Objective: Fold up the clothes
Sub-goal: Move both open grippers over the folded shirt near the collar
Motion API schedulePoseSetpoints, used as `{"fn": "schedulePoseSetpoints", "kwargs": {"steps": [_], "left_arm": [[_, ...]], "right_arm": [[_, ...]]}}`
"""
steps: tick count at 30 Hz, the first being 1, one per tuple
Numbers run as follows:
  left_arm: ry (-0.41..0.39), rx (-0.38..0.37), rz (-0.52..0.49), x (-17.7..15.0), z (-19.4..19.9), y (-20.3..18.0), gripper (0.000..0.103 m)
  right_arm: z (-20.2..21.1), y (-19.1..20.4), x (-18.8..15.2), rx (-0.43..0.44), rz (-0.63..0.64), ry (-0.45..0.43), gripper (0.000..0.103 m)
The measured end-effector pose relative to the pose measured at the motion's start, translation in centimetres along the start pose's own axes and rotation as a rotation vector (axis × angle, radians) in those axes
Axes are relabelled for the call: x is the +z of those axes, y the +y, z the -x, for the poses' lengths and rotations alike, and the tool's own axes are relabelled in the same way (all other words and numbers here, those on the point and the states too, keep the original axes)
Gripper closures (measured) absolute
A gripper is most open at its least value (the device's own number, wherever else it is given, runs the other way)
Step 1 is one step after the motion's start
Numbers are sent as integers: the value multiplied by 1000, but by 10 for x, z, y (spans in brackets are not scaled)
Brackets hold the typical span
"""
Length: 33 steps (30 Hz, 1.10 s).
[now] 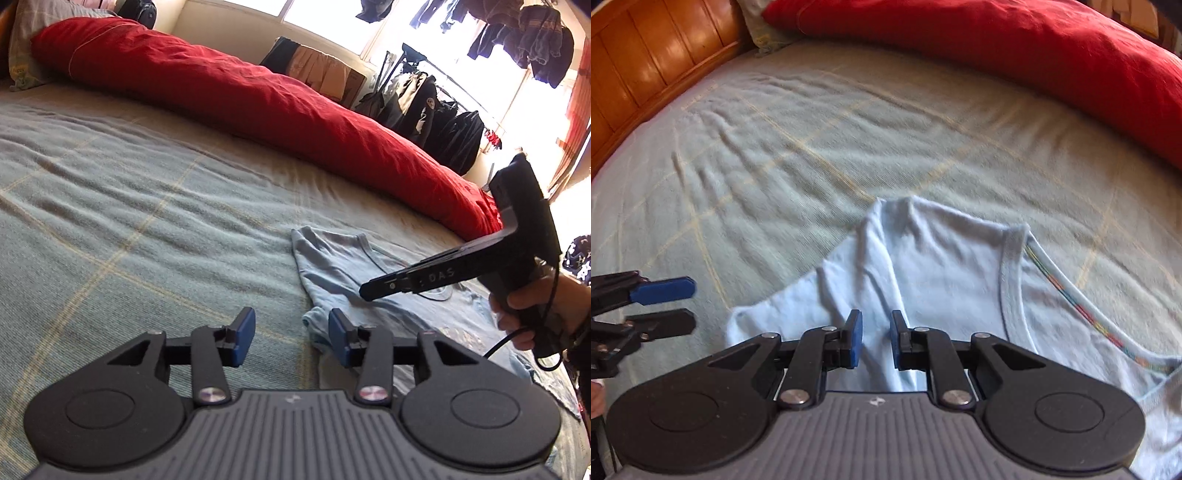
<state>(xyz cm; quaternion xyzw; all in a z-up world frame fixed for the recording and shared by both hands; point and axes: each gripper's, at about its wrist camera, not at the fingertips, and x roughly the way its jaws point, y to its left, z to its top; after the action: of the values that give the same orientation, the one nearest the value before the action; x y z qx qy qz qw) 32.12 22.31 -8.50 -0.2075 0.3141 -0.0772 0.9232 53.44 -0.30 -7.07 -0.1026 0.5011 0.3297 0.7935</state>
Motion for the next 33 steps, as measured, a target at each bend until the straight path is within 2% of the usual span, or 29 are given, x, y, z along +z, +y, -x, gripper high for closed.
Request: {"fn": "schedulePoseSetpoints", "kwargs": {"steps": [3,6,11,12,15,16,18,19,24,27,29,31,33], "left_arm": [[1,-73,13,7,1,-10,47],[21,-163,24,18,-17,-24,45],[185,-195,71,7,-68,-27,46],[197,-131,91,-2,-72,-20,57],[173,-171,237,-8,-58,2,57],[172,-156,237,-5,-52,2,57],[171,-112,184,2,-43,-9,47],[170,-91,153,6,-39,-16,45],[201,-126,34,9,-42,-59,40],[248,-83,31,-4,-58,-72,40],[282,-59,47,-17,-64,-72,40],[268,-53,36,-28,-57,-74,40],[309,-25,28,-32,-48,-79,38]], "right_arm": [[3,-11,-10,-7,-25,-7,84],[6,-19,-18,0,-35,-19,78],[11,-32,-31,11,-52,-40,79],[12,-35,-34,14,-55,-44,79],[21,-39,-44,24,-63,-61,78],[27,-38,-49,30,-63,-69,78],[41,-36,-59,42,-65,-86,78],[48,-35,-64,48,-66,-94,78],[81,-30,-90,77,-71,-135,78],[101,-27,-105,94,-74,-158,77],[99,-29,-128,79,-97,-132,77],[97,-31,-150,64,-119,-105,77],[99,-37,-177,52,-150,-79,77]]}}
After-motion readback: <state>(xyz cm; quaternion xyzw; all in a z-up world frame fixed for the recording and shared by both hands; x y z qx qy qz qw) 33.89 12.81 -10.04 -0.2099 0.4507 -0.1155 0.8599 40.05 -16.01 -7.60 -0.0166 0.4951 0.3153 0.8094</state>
